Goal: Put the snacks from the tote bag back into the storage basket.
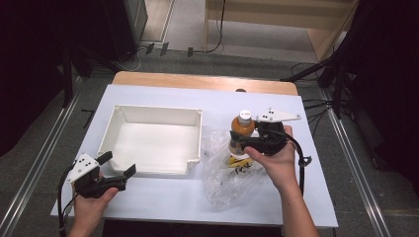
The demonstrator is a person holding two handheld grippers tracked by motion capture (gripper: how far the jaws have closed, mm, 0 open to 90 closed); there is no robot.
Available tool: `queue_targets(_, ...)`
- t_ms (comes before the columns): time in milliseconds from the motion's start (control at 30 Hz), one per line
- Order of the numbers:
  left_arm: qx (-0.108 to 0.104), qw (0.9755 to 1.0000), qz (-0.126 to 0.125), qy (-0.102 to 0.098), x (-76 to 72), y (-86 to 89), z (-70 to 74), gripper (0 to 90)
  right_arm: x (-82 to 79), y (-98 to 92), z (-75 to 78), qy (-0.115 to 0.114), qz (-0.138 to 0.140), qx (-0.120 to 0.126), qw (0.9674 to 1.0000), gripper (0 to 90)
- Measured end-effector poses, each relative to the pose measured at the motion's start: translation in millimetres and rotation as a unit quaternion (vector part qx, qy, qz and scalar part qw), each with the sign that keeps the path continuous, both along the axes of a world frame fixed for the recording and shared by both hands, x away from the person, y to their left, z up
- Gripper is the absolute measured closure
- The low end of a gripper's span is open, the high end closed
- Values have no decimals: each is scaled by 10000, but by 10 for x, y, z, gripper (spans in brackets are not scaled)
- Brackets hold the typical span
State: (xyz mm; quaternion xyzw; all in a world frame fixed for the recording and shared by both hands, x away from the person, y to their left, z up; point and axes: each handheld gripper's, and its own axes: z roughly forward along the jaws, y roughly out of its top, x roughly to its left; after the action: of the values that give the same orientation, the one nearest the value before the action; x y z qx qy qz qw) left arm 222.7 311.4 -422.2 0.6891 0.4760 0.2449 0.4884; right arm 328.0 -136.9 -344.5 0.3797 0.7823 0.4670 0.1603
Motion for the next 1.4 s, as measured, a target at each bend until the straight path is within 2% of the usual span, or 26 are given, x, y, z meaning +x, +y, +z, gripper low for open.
queue_targets(233, 77, 10000, -45, -39, -13, -15, 7, 41, 46, 141, 47, -34, 124, 2, 9999, 316)
queue_targets(467, 58, 10000, -25, -55, -16, -2, 10, 41, 90, 262, 82, -44, 190, -13, 9998, 316)
queue_targets(867, 116, 9999, -66, -69, -24, -28, 8, 41, 168, 448, 76, -27, 281, 12, 9996, 316)
queue_targets(1000, 238, 9996, -58, -114, -36, -34, 13, 41, 190, 497, 84, -12, 299, 39, 9995, 316)
queue_targets(1400, 125, 9999, -4, -106, -28, 18, 13, 41, 270, 653, 110, -9, 338, 0, 9994, 315)
